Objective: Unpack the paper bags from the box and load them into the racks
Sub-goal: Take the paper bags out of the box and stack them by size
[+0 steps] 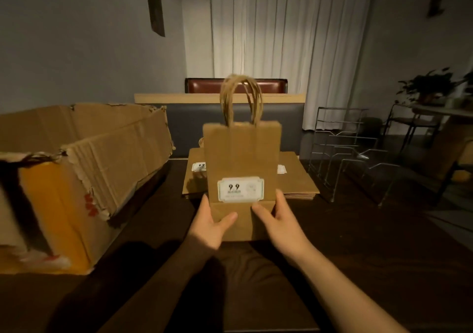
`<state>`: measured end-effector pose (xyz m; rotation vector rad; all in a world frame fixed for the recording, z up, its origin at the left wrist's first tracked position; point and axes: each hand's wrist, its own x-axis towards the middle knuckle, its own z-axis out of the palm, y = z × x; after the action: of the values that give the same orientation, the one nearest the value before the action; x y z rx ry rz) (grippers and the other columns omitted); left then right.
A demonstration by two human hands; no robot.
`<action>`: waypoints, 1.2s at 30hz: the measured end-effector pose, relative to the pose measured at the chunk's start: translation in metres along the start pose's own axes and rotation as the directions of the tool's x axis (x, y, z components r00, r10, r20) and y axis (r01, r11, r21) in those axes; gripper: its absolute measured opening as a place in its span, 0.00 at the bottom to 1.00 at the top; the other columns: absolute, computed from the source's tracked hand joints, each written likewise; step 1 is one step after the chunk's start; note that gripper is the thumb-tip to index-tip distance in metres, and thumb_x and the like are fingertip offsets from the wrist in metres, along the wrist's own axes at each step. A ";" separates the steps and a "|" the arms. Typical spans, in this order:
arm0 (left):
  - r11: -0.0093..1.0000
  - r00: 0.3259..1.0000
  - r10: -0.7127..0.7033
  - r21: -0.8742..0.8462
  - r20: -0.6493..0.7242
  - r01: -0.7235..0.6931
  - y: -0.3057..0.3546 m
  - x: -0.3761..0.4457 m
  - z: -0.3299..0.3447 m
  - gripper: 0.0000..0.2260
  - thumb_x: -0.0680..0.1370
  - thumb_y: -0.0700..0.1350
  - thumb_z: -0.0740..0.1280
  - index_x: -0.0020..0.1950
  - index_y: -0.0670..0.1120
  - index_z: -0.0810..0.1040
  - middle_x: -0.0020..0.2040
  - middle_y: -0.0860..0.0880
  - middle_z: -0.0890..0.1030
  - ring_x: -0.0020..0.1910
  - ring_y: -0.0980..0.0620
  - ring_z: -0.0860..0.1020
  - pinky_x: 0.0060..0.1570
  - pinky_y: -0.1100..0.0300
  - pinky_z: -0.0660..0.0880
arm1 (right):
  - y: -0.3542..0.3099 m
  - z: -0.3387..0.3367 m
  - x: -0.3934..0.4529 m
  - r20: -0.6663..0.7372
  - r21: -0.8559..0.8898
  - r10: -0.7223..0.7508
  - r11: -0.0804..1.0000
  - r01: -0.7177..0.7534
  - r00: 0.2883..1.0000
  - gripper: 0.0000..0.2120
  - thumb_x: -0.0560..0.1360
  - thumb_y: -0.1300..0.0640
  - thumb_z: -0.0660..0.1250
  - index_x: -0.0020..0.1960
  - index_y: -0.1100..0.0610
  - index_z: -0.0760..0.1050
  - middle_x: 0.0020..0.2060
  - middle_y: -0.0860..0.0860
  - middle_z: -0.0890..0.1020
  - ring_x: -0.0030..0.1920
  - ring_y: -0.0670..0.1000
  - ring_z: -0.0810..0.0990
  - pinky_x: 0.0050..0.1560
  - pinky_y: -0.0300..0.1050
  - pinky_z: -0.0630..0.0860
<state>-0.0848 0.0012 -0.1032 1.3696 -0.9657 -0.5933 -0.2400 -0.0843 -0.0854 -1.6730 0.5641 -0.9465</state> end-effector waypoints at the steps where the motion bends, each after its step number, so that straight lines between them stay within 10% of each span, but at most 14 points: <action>1: 1.000 1.000 -0.017 0.020 0.008 0.016 0.001 0.003 -0.002 0.29 0.76 0.37 0.72 0.73 0.49 0.65 0.64 0.51 0.79 0.63 0.54 0.78 0.64 0.51 0.76 | -0.002 -0.001 0.001 -0.015 -0.004 0.003 1.000 -0.003 1.000 0.17 0.80 0.59 0.66 0.66 0.46 0.70 0.58 0.41 0.82 0.60 0.39 0.79 0.63 0.43 0.76; 7: 0.968 0.989 -0.146 0.209 0.000 0.143 -0.021 -0.007 -0.005 0.27 0.74 0.38 0.73 0.59 0.65 0.67 0.59 0.54 0.80 0.61 0.53 0.78 0.66 0.48 0.73 | 0.009 0.005 -0.016 0.051 -0.093 0.174 0.981 -0.169 0.983 0.20 0.81 0.61 0.63 0.65 0.40 0.64 0.57 0.38 0.78 0.60 0.38 0.75 0.56 0.32 0.70; 22: 0.947 0.974 0.107 0.319 -0.201 -0.038 0.036 0.107 -0.050 0.38 0.75 0.34 0.67 0.79 0.58 0.58 0.70 0.57 0.68 0.68 0.56 0.69 0.68 0.52 0.71 | -0.037 0.050 0.136 -0.041 -0.214 -0.027 0.977 0.017 0.999 0.25 0.75 0.69 0.65 0.69 0.52 0.68 0.57 0.43 0.79 0.54 0.39 0.76 0.50 0.30 0.71; 29: 0.881 0.966 -0.154 0.414 -0.206 0.229 0.010 0.163 -0.066 0.24 0.75 0.38 0.69 0.70 0.51 0.75 0.63 0.50 0.80 0.62 0.49 0.78 0.61 0.58 0.73 | 0.014 0.078 0.216 0.001 -0.477 0.333 0.829 -0.292 0.943 0.03 0.72 0.59 0.68 0.46 0.55 0.76 0.50 0.53 0.83 0.56 0.58 0.81 0.59 0.54 0.78; 36: 0.884 0.907 -0.320 0.257 -0.274 0.389 -0.022 0.185 -0.085 0.26 0.76 0.40 0.70 0.74 0.47 0.70 0.69 0.47 0.75 0.66 0.46 0.74 0.70 0.52 0.67 | 0.038 0.078 0.222 0.079 -0.329 0.400 0.875 -0.355 0.913 0.17 0.73 0.62 0.70 0.61 0.54 0.73 0.55 0.51 0.81 0.57 0.54 0.78 0.59 0.50 0.76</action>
<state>0.0848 -0.1100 -0.0776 1.8763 -0.6384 -0.5599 -0.0462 -0.2210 -0.0615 -1.7987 0.9394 -0.4603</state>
